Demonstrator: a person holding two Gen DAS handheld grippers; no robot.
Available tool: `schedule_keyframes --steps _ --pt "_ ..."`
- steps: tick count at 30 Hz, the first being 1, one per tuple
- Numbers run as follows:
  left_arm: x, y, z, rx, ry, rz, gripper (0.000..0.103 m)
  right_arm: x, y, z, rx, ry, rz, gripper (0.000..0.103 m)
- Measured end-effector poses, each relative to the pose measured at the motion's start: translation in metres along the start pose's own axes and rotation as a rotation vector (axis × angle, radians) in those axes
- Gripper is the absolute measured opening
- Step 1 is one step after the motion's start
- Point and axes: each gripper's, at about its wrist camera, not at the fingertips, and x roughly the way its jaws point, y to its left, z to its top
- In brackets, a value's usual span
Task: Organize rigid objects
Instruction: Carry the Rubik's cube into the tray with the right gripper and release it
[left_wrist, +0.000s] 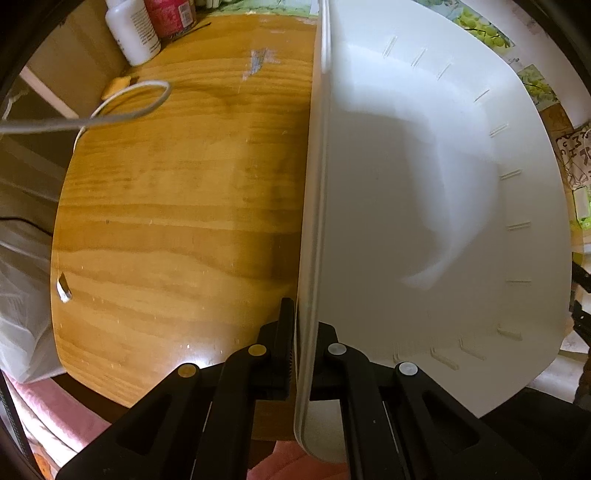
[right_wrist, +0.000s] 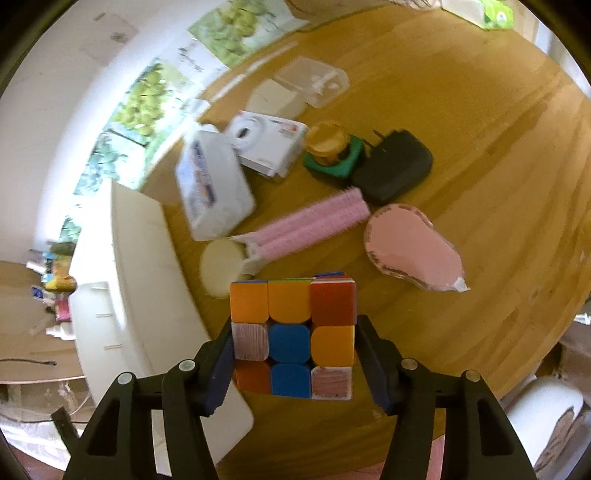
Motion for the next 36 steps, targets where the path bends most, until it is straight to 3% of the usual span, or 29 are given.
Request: schedule_keyframes --steps 18,29,36 --pt "-0.004 -0.002 0.044 0.089 -0.08 0.063 0.003 -0.062 0.059 -0.016 -0.318 -0.245 0.163 0.061" --pt "0.001 -0.008 0.055 0.149 -0.114 0.084 0.003 -0.072 0.096 -0.03 -0.497 -0.262 0.266 0.061" --pt "0.004 -0.02 0.061 0.183 -0.128 0.085 0.003 -0.067 0.116 -0.038 -0.589 -0.219 0.297 0.061"
